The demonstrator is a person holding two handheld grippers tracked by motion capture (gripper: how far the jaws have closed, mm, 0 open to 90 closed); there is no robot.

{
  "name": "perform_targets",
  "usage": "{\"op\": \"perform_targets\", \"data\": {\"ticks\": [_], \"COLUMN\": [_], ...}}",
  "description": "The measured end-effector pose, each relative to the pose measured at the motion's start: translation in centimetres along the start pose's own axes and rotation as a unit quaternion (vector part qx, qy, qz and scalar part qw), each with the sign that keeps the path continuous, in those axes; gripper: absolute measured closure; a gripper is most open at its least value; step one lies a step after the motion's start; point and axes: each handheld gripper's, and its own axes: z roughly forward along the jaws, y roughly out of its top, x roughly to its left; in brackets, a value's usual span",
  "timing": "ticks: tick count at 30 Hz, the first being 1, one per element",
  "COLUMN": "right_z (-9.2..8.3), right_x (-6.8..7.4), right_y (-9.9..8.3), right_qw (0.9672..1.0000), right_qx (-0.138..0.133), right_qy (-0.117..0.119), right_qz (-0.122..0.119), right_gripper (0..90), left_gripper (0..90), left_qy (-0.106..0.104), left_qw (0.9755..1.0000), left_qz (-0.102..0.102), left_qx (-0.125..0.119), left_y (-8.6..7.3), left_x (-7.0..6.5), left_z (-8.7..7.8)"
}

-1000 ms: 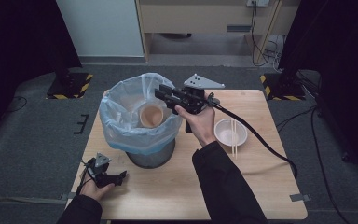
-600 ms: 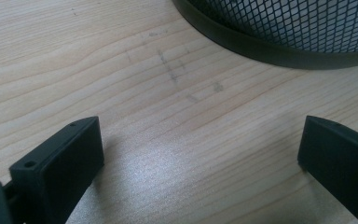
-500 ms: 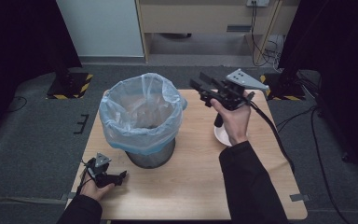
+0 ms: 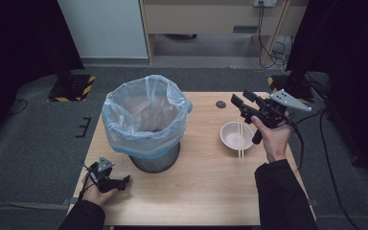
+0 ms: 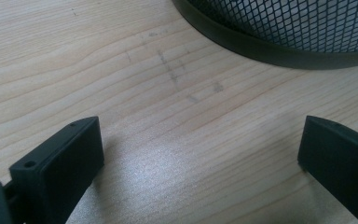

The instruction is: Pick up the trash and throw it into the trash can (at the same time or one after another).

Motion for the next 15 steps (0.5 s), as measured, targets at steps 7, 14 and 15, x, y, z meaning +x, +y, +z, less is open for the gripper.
{"op": "perform_targets", "data": {"ticks": [7,14,15], "right_z": [-1.2,-1.7,-1.7], "right_x": [-2.6,-4.3,-4.4], "right_y": [-3.7,-6.9,-7.3], "right_qw": [0.9984,0.9944,0.9938], "right_qx": [0.033,0.07,0.075], "right_qy": [-0.044,-0.077,-0.082], "right_qz": [0.008,0.013,0.013], "right_gripper": [45.2,52.6,54.2], "left_gripper": [0.0,0.0,0.0], "left_qy": [0.0,0.0,0.0], "left_qw": [1.0,1.0,1.0], "left_qz": [0.0,0.0,0.0], "left_qx": [0.0,0.0,0.0], "left_y": [0.0,0.0,0.0], "left_x": [0.0,0.0,0.0], "left_z": [0.0,0.0,0.0]}}
